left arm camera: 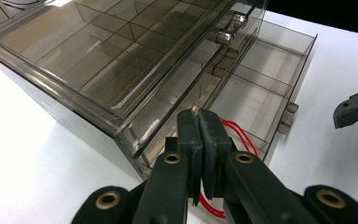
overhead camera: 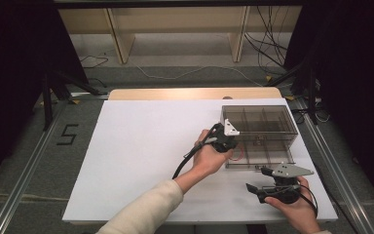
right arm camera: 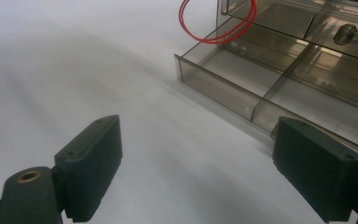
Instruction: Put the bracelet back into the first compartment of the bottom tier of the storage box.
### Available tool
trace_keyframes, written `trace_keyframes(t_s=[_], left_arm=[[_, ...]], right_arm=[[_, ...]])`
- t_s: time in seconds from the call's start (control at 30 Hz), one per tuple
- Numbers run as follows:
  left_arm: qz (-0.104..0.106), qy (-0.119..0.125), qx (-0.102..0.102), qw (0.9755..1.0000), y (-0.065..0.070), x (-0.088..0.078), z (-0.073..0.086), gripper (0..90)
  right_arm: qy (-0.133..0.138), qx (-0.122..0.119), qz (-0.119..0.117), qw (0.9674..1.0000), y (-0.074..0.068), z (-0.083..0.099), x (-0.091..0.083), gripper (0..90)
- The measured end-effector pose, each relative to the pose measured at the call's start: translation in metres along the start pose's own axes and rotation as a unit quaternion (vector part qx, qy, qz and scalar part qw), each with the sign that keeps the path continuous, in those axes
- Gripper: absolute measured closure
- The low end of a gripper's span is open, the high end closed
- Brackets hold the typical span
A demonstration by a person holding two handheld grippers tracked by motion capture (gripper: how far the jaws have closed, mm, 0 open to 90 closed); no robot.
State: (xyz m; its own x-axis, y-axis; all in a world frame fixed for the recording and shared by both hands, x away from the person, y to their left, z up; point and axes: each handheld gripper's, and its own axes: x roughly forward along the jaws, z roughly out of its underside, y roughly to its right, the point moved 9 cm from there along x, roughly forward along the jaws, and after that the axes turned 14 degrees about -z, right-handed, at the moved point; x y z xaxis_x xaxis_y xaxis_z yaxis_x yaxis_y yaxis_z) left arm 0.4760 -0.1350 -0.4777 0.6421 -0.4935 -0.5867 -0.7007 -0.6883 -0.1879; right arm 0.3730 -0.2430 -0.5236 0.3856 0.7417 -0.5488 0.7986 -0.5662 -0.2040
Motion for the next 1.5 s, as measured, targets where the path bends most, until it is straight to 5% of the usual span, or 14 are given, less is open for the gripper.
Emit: trace_keyframes(t_s=[1.5], left_arm=[[-0.006,-0.009,0.043,0.9990,0.014,0.032,0.006,88.0]], right_arm=[[0.004,0.004,0.000,1.0000,-0.001,-0.001,0.000,16.5]])
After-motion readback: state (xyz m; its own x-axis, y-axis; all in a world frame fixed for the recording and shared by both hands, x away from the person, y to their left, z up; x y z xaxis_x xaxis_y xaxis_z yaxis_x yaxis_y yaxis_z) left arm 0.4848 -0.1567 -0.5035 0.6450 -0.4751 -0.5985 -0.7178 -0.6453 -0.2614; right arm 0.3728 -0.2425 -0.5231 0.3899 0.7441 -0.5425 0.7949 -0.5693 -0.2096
